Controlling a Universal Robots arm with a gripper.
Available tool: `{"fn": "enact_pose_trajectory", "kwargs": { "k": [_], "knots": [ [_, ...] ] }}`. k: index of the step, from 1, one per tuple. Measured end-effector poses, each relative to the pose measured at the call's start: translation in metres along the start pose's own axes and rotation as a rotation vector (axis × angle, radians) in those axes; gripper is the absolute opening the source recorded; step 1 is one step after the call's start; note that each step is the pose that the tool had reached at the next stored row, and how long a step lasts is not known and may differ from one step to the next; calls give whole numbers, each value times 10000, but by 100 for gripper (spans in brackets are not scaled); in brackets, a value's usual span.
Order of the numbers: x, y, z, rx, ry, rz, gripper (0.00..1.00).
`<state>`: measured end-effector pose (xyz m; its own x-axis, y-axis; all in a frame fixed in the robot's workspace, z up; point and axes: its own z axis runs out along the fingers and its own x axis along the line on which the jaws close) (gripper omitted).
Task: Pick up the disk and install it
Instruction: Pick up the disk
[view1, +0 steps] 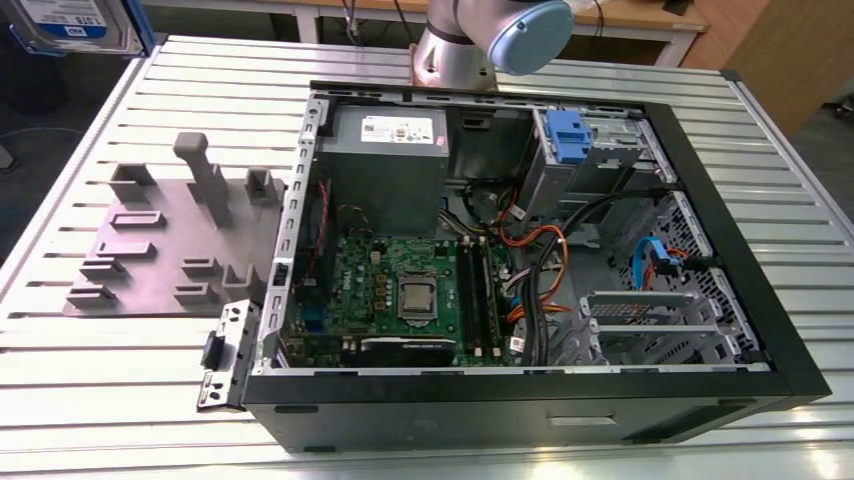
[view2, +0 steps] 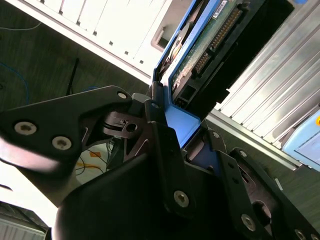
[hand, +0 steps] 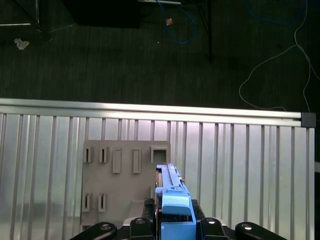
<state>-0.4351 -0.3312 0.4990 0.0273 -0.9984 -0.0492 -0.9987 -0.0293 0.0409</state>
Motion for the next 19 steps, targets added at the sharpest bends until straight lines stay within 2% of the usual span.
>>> {"fn": "enact_pose_trajectory", "kwargs": {
  "k": [6, 13, 15, 16, 19],
  "knots": [
    [1, -32, 0, 2, -1, 0, 37],
    [28, -36, -2, 2, 8, -1, 37],
    [40, -36, -2, 1, 54, 2, 37],
    [44, -36, -2, -1, 100, 5, 37],
    [51, -35, -3, -6, 304, 12, 37]
  ]
}}
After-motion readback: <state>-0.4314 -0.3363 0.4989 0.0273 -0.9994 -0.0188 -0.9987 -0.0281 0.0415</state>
